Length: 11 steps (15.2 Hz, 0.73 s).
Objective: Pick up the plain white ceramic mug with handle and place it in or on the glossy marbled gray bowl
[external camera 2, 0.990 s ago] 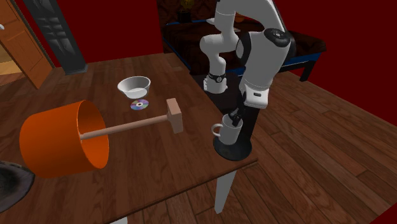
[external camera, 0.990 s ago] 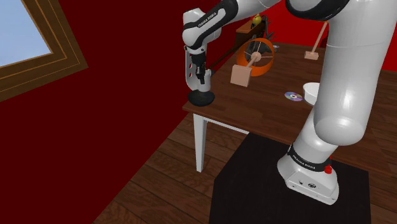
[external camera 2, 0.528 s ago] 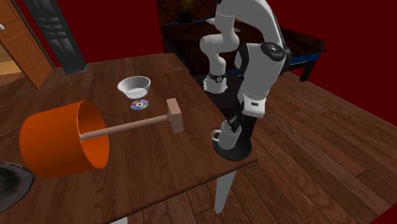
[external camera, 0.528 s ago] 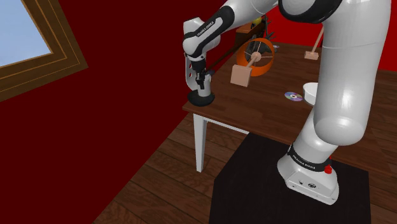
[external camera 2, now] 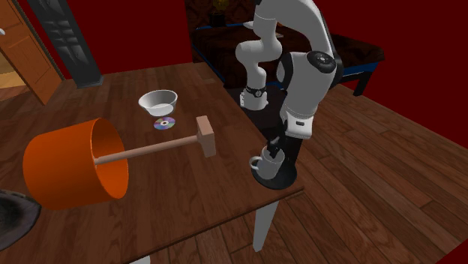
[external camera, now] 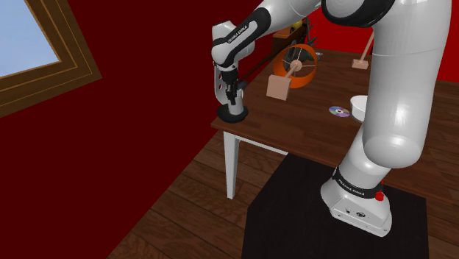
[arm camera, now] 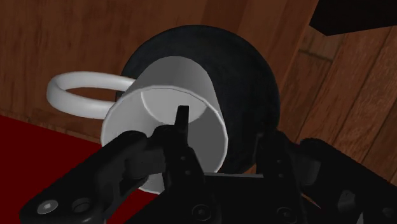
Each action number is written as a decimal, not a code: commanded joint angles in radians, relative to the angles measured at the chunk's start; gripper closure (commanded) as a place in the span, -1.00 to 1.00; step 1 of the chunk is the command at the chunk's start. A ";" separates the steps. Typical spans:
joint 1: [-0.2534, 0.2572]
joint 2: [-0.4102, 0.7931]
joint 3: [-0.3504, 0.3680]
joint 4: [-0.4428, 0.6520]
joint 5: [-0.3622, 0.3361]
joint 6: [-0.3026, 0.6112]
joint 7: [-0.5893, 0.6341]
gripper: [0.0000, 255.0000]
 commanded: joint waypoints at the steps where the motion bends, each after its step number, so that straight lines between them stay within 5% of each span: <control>1: 0.000 0.000 0.000 0.000 0.000 0.000 0.000 -1.00; 5: 0.000 0.000 0.000 0.000 0.000 0.000 0.000 -1.00; 11: 0.008 -0.041 0.002 0.077 -0.003 -0.118 0.002 -1.00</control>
